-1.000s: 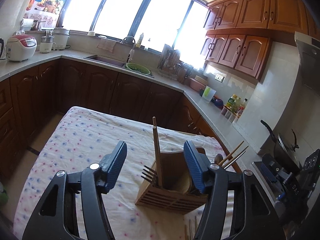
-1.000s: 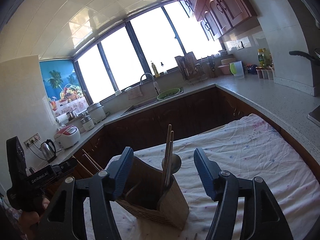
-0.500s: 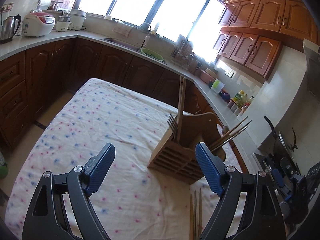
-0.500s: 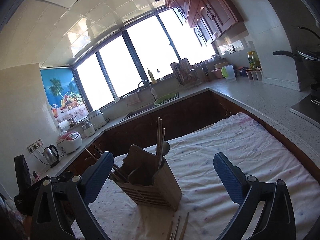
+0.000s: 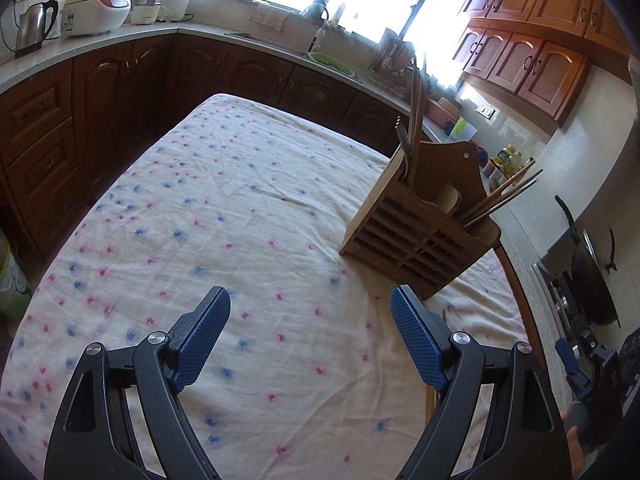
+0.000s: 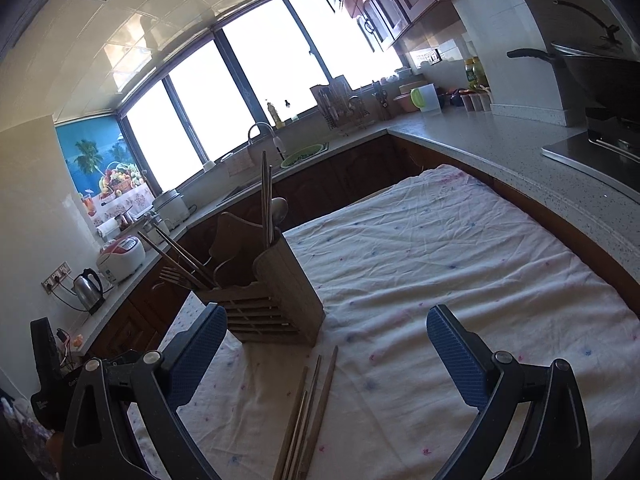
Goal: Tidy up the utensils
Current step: 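Withdraw both tools from the holder back to the remaining chopsticks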
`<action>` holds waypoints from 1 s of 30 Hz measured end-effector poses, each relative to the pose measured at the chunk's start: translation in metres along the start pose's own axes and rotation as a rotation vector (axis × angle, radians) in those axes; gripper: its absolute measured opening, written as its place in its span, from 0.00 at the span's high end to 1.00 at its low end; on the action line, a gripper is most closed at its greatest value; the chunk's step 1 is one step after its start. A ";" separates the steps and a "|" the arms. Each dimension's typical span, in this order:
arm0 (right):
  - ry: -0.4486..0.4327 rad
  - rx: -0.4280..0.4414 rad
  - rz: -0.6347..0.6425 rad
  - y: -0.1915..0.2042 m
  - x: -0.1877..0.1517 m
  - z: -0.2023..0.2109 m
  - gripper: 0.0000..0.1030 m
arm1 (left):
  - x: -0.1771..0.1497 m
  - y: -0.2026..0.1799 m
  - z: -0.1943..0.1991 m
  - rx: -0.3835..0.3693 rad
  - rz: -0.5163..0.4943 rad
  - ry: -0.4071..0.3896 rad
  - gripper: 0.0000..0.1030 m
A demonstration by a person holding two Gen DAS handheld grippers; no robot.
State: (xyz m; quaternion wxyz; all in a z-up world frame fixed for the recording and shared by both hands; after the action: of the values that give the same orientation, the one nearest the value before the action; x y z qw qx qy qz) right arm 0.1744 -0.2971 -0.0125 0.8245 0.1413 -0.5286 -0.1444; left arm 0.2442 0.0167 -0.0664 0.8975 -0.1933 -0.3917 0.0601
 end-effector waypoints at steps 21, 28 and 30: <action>0.424 -0.153 0.380 0.023 -0.129 -0.073 0.31 | -0.040 0.008 -0.011 0.038 -0.030 0.102 0.18; 0.437 -0.229 0.352 -0.015 -0.120 -0.059 0.37 | -0.051 -0.019 -0.021 0.024 -0.114 0.143 0.18; 0.425 -0.179 0.268 -0.025 -0.114 -0.051 0.40 | -0.057 -0.033 -0.029 0.010 -0.150 0.173 0.18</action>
State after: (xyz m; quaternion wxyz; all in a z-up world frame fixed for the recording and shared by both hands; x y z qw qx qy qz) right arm 0.1728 -0.2718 -0.1372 0.9380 0.0238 -0.3426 -0.0474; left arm 0.2250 -0.0374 -0.1102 0.9310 -0.1633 -0.3257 -0.0221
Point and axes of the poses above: each gripper's, at about its wrist camera, not at the fingertips, and z roughly against the way its jaws point, y to its left, x to its top, the point moved 8 cm from there along -z, roughly the way its jaws point, and after that the axes turned 2 degrees about -y, right-handed, at the moved point
